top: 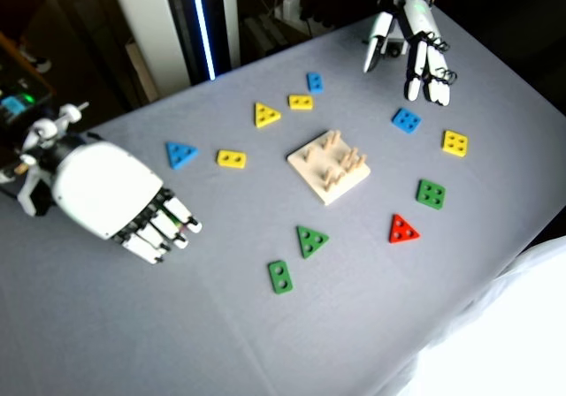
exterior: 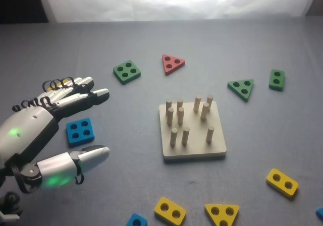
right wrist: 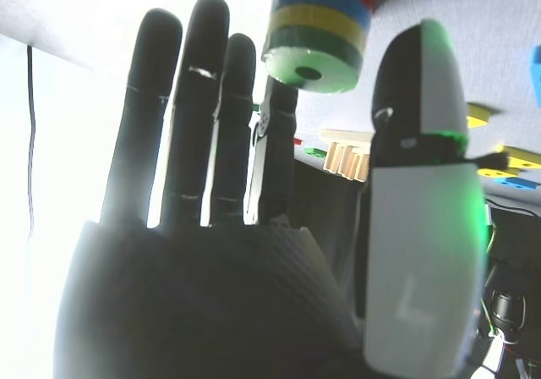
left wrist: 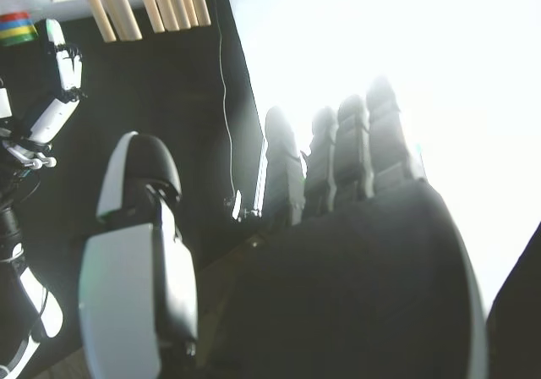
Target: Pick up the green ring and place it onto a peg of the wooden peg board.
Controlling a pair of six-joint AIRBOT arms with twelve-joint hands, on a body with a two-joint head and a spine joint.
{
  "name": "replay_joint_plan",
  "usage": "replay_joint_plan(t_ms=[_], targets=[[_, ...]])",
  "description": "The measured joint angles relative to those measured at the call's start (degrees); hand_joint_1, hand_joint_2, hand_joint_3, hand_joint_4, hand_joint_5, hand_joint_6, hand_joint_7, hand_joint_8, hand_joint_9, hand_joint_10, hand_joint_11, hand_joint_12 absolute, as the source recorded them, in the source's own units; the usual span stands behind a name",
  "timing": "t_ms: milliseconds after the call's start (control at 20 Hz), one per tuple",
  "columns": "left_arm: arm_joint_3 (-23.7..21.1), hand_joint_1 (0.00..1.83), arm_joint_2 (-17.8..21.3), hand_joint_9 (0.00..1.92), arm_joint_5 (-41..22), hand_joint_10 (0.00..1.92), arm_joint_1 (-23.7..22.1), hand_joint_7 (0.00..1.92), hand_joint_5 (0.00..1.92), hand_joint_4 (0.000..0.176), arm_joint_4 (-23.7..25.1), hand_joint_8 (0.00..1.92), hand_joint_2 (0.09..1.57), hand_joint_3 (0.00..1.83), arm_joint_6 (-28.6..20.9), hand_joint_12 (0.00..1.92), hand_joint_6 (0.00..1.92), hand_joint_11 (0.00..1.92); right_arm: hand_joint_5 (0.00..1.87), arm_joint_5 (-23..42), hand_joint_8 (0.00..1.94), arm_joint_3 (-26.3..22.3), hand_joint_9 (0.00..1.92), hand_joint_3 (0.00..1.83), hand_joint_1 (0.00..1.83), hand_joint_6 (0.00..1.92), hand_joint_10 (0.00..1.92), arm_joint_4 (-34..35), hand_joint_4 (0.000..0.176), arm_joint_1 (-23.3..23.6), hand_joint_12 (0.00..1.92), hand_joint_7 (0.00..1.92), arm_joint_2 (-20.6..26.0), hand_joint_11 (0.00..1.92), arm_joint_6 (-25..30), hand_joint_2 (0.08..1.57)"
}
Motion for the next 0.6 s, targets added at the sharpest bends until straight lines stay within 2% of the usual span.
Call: replay_joint_plan(t_ms=[50, 100, 150, 250, 300, 350, 450, 500, 600], targets=[[0.00, 0.69, 0.00, 0.06, -0.02, 0.00, 0.00, 0.13, 0.39, 0.035, 0.02, 0.00, 1.15, 0.00, -0.02, 0.15, 0.00, 0.00, 0.74, 0.00, 0.01, 0.00, 0.66, 0.00, 1.10, 0.00, 0.89, -0.02, 0.066, 0.00, 1.47, 0.77, 0.00, 0.60, 0.00, 0.93], [0.00, 0.68, 0.00, 0.06, 0.00, 0.00, 0.00, 0.13, 0.39, 0.028, 0.02, 0.00, 1.15, 0.00, -0.04, 0.18, 0.00, 0.00, 0.78, 0.00, 0.02, 0.00, 0.70, 0.00, 1.17, 0.01, 0.81, 0.00, 0.041, 0.00, 1.36, 0.79, 0.00, 0.62, 0.00, 0.96], [0.00, 0.70, 0.00, 0.06, 0.00, 0.00, 0.00, 0.13, 0.40, 0.026, 0.02, 0.00, 1.15, 0.00, -0.07, 0.19, 0.00, 0.00, 0.79, 0.02, 0.01, 0.00, 0.74, 0.00, 1.19, 0.01, 0.70, -0.02, 0.050, 0.00, 1.30, 0.80, 0.00, 0.64, 0.00, 0.97], [0.00, 0.70, 0.00, 0.05, 0.00, 0.00, 0.00, 0.12, 0.39, 0.024, 0.02, 0.00, 1.15, 0.00, -0.13, 0.16, 0.00, 0.00, 0.79, 0.02, 0.01, 0.00, 0.76, 0.00, 1.22, 0.00, 0.67, 0.00, 0.052, 0.00, 1.35, 0.82, 0.00, 0.61, 0.00, 0.98], [0.00, 0.69, 0.00, 0.05, 0.00, 0.00, 0.00, 0.12, 0.39, 0.024, 0.02, 0.00, 1.15, 0.00, -0.15, 0.16, 0.00, 0.00, 0.80, 0.00, 0.02, 0.00, 0.77, 0.00, 1.21, 0.00, 0.71, 0.00, 0.063, 0.00, 1.39, 0.83, 0.00, 0.62, 0.00, 0.98], [0.00, 0.71, 0.00, 0.06, -0.02, 0.00, 0.00, 0.13, 0.39, 0.027, 0.02, 0.00, 1.15, 0.00, -0.17, 0.17, 0.00, 0.00, 0.81, 0.00, 0.01, 0.00, 0.77, 0.00, 1.23, 0.00, 0.74, -0.02, 0.055, 0.00, 1.38, 0.83, 0.00, 0.65, 0.00, 0.99], [0.00, 0.71, 0.00, 0.05, -0.02, 0.00, 0.00, 0.12, 0.39, 0.025, 0.00, 0.00, 1.15, 0.00, -0.17, 0.14, 0.00, 0.00, 0.83, 0.00, 0.02, 0.00, 0.73, 0.00, 1.24, 0.00, 0.84, 0.00, 0.056, 0.00, 1.45, 0.85, 0.00, 0.62, 0.00, 1.00], [0.00, 0.71, 0.00, 0.05, 0.00, 0.00, 0.00, 0.12, 0.39, 0.027, 0.00, 0.00, 1.15, 0.00, -0.17, 0.11, 0.00, 0.00, 0.85, 0.00, 0.02, 0.00, 0.75, 0.00, 1.23, 0.01, 0.93, 0.00, 0.042, 0.00, 1.49, 0.87, 0.00, 0.64, 0.00, 1.01], [0.00, 0.70, 0.00, 0.04, 0.00, 0.00, 0.00, 0.11, 0.38, 0.039, 0.00, 0.00, 1.16, 0.00, -0.20, 0.06, 0.00, 0.00, 0.92, 0.00, 0.07, 0.00, 0.76, 0.00, 1.23, 0.02, 1.08, 0.00, 0.050, 0.00, 1.55, 0.95, 0.00, 0.68, 0.00, 0.98]])
